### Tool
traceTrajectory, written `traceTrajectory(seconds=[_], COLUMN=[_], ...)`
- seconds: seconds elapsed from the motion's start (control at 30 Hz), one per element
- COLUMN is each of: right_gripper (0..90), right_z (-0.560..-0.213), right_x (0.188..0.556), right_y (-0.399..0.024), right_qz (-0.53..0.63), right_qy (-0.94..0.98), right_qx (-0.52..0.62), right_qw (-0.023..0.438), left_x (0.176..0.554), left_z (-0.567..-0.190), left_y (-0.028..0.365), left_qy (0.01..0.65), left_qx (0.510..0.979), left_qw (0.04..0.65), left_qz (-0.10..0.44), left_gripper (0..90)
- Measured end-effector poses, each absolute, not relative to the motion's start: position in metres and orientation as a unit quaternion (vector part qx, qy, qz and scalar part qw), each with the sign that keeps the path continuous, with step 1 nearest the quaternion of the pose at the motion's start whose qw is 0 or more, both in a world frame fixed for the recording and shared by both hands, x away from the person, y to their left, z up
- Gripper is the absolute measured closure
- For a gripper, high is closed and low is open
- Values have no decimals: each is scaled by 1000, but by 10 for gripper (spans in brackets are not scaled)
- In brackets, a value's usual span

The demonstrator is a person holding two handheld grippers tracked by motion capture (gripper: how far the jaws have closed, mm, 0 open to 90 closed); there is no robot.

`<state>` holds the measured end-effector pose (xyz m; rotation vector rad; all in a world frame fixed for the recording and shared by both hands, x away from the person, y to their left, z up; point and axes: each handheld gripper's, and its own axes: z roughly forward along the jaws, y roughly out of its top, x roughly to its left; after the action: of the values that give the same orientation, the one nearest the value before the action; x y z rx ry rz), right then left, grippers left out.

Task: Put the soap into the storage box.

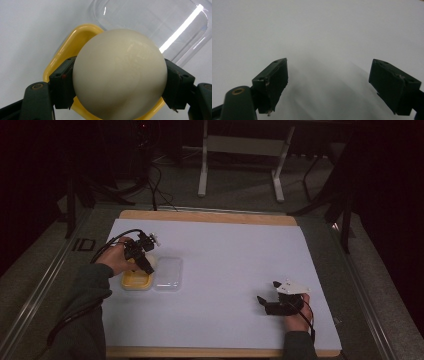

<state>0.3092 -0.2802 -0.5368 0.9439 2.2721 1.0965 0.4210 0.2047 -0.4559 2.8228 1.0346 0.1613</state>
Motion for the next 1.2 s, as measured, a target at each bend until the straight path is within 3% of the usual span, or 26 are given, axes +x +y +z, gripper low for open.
traceTrajectory(seconds=[1.2], right_gripper=[156], right_z=[-537], right_x=[309], right_y=[-280], right_qz=[395], right_qy=[825], right_qx=[338], right_qw=[224], left_x=[420], left_z=[-469], left_y=[219], left_qy=[364], left_qx=[929], left_qw=[46], left_qz=[54], left_gripper=[255])
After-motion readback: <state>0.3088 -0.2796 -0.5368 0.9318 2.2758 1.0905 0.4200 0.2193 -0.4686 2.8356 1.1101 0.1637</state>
